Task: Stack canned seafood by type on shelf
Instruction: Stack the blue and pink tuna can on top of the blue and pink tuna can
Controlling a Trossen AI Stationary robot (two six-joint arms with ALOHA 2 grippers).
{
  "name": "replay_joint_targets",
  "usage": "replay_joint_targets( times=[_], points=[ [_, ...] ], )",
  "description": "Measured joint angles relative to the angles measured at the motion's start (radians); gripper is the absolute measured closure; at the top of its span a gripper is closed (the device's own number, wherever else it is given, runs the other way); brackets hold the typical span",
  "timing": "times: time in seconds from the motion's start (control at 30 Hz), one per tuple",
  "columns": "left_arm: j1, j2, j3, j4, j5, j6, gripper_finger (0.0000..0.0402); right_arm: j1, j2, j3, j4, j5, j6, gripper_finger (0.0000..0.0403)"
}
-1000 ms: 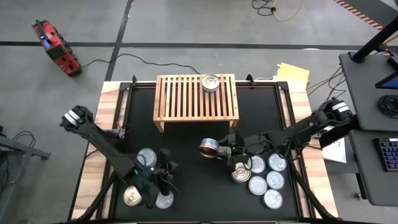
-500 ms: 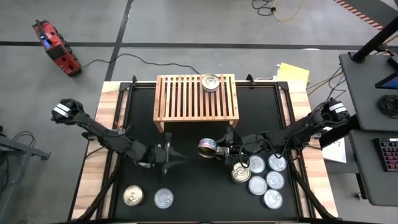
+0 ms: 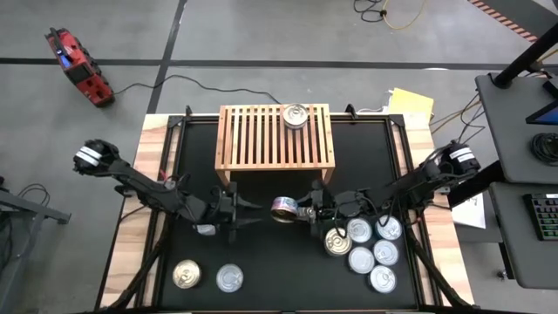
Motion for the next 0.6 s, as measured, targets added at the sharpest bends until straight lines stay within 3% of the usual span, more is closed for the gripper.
replay_joint_targets(
  times=[0.17,0.33,0.6],
  points=[
    [0.0,0.037,0.0,-0.006,-0.08,-0.029,0.0175,0.0,0.054,0.003,0.087,-0.065,-0.027,0.0215],
    [0.001,0.079,0.0,-0.001,-0.081,-0.029,0.0119,0.003,0.087,0.003,0.112,-0.083,-0.041,0.0215],
    [0.001,0.139,0.016,0.016,-0.007,-0.028,0.0084,0.002,0.11,0.008,0.152,-0.081,-0.095,0.0215]
  ],
)
